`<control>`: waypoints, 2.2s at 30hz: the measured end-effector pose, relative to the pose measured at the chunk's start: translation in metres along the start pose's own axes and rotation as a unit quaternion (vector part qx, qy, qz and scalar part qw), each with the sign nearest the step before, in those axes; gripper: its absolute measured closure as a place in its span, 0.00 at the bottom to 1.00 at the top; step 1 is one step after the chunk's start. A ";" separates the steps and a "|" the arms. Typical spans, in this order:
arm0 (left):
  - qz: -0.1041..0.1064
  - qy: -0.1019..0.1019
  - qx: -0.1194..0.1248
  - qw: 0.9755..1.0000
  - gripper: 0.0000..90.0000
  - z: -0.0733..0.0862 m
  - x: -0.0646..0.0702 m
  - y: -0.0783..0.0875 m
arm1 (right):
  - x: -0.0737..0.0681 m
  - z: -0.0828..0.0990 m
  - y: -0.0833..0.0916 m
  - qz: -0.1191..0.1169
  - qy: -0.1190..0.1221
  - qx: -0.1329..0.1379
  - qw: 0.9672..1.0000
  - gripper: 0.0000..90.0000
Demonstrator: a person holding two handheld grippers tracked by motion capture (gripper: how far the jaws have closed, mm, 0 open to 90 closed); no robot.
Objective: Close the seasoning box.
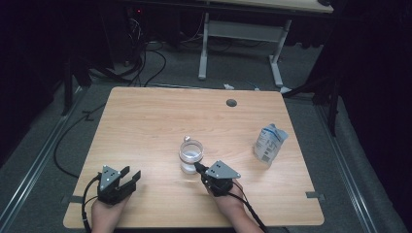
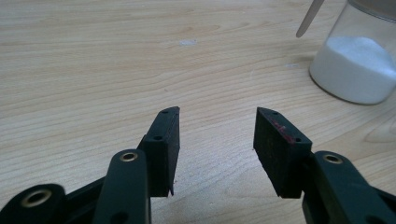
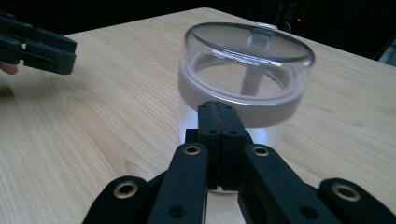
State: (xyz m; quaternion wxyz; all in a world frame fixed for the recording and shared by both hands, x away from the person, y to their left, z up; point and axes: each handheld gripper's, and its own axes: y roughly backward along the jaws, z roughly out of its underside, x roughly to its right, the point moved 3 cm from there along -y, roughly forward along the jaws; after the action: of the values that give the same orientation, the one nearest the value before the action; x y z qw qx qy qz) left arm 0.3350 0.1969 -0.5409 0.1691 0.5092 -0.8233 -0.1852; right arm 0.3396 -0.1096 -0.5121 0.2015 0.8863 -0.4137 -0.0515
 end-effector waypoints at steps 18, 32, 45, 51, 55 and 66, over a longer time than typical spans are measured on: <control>0.000 0.003 0.001 1.000 0.57 0.001 -0.002 0.001 | -0.009 -0.014 -0.040 -0.008 0.003 -0.002 1.000 1.00; 0.002 0.003 -0.001 1.000 0.57 0.002 -0.002 0.000 | -0.002 -0.012 -0.045 -0.008 -0.013 -0.013 1.000 1.00; 0.016 -0.005 -0.011 1.000 0.57 0.004 0.005 -0.005 | 0.039 0.019 0.005 0.023 -0.044 -0.026 0.998 0.81; 0.020 -0.013 -0.010 1.000 0.57 0.002 0.009 -0.005 | 0.074 0.041 0.040 0.065 -0.069 -0.031 0.995 0.68; 0.022 -0.025 -0.004 0.999 0.57 -0.002 0.015 -0.002 | 0.098 0.061 0.080 0.098 -0.082 -0.030 0.991 0.61; 0.015 -0.038 -0.014 0.999 0.56 -0.004 0.023 -0.007 | 0.120 0.073 0.103 0.122 -0.108 -0.026 0.986 0.58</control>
State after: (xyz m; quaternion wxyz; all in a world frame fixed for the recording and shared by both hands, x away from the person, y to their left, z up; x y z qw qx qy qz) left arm 0.3326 0.1732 -0.5390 0.1470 0.4867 -0.8343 -0.2133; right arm 0.3258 -0.2825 -0.5291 0.1837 0.8126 -0.5369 -0.1330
